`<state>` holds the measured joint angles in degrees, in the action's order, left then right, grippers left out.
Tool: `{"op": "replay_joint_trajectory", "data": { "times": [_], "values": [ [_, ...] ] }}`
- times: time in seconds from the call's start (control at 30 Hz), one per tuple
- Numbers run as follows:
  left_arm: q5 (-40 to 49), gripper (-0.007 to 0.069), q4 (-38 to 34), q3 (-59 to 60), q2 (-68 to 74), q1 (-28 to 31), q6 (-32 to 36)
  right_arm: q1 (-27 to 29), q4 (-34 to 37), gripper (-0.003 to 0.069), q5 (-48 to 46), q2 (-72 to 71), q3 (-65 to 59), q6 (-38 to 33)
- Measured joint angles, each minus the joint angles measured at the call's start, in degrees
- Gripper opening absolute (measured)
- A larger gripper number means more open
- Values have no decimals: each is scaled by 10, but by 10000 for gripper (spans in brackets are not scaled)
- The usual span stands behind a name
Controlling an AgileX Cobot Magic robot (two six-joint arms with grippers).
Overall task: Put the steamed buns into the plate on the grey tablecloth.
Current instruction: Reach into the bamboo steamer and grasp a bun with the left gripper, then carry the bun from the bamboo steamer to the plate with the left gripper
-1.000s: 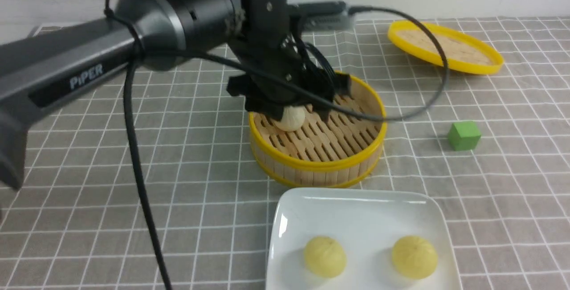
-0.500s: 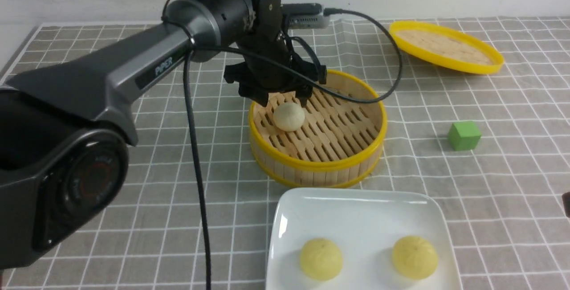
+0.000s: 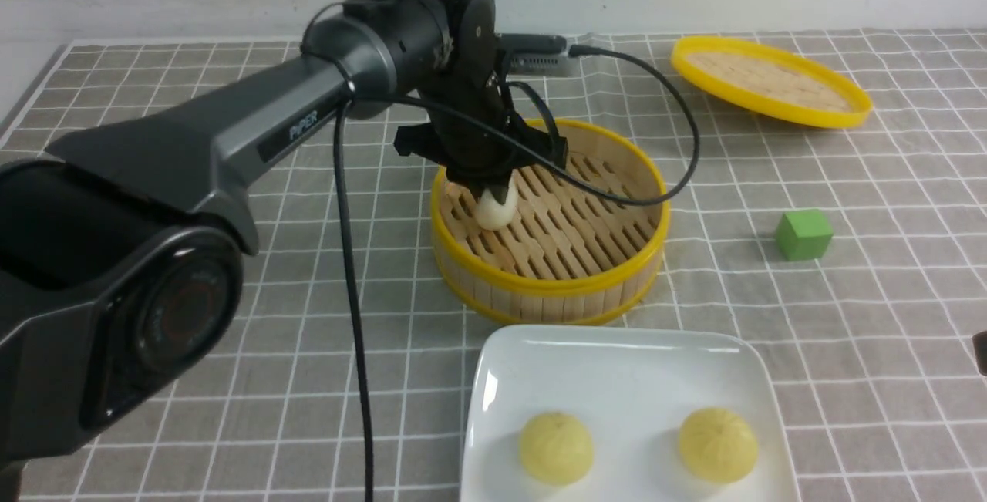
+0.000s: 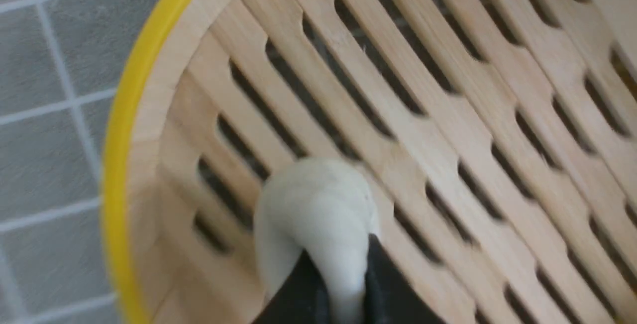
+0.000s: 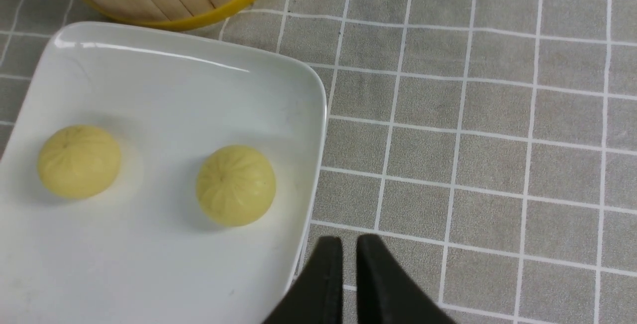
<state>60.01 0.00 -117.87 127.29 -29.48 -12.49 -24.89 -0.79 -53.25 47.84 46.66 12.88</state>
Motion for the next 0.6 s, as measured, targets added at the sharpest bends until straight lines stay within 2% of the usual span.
{"op": "replay_joint_trajectory", "data": {
  "times": [0.1,0.23,0.3,0.4,0.6],
  "values": [
    [76,27,-22,-32,-45,0,25,0,-4,71,-11,0,4,0],
    [102,27,-63,-38,-128,0,52,0,-13,76,-27,0,15,0],
    [106,27,-110,3,-189,-1,71,0,-16,78,-31,-3,19,0],
    [109,27,-140,65,-225,-10,76,0,-16,80,-36,-7,19,0],
    [84,33,-149,233,-216,-100,81,0,-13,83,-42,-21,19,0]
  ]
}}
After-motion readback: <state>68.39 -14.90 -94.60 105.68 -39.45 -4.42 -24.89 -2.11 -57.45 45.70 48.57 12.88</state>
